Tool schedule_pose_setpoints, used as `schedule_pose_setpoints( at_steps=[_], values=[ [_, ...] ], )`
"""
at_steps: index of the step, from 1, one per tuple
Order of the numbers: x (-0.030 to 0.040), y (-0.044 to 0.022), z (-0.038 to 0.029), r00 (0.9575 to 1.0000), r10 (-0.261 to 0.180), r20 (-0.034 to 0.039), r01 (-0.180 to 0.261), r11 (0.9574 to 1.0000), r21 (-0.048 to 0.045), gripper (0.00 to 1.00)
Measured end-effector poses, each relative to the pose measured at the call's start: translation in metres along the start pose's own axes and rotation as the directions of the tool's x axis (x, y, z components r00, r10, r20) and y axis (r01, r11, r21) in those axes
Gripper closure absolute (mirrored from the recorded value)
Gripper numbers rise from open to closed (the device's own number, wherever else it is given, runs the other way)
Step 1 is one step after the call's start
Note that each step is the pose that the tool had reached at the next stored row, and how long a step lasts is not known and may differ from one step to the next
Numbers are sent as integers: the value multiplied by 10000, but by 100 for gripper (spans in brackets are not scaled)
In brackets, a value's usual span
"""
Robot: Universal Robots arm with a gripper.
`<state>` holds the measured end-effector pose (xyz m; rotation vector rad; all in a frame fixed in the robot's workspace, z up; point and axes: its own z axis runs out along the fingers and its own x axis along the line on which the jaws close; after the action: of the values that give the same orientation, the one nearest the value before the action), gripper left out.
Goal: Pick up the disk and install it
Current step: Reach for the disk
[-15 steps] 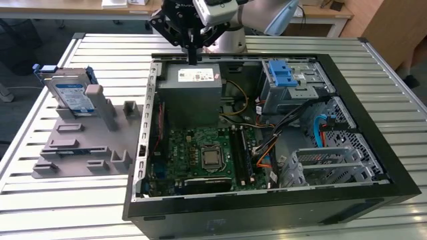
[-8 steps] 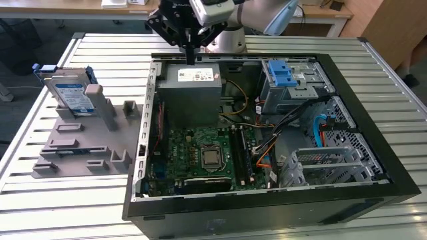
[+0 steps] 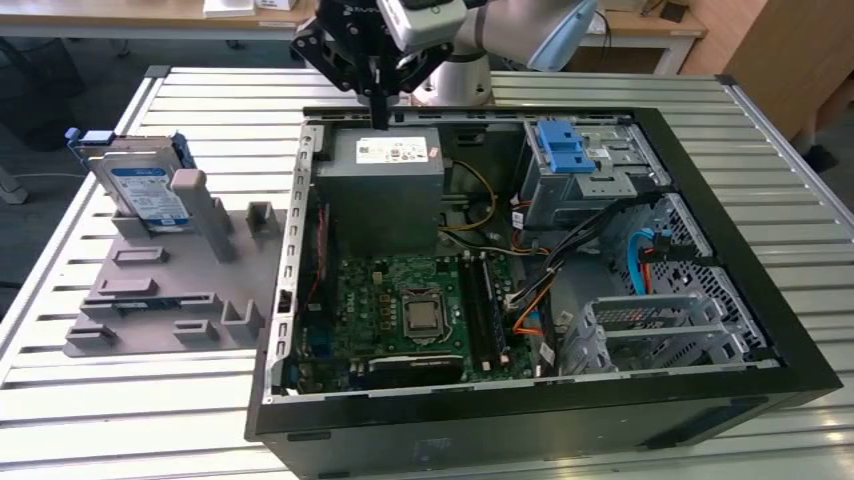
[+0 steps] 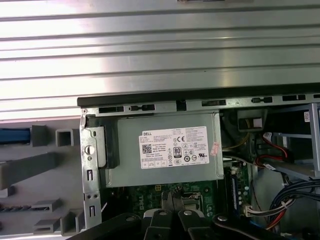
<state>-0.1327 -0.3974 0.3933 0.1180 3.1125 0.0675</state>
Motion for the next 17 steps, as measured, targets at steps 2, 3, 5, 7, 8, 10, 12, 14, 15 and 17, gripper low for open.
schedule_pose_setpoints(
  at_steps=[2, 3, 5, 7, 8, 10, 12, 14, 15, 17],
  values=[
    [4, 5, 0, 10000, 0, 0, 0, 10000, 2, 89],
    [6, 8, 0, 10000, 0, 0, 0, 10000, 2, 89],
    [11, 15, 0, 10000, 0, 0, 0, 10000, 9, 89],
    [17, 17, 0, 10000, -1, 2, 1, 10000, 11, 89],
    [22, 18, 0, 10000, 0, 1, 0, 10000, 12, 89],
    [30, 20, 0, 10000, 0, 1, 0, 10000, 14, 89],
    [39, 19, 0, 10000, -1, 1, 1, 10000, 13, 89],
    [53, 18, 0, 10000, 0, 1, 0, 10000, 12, 89],
    [59, 18, 0, 10000, 0, 0, 0, 10000, 13, 89],
    [67, 18, 0, 10000, -1, -6, 1, 10000, 14, 89]
  ],
)
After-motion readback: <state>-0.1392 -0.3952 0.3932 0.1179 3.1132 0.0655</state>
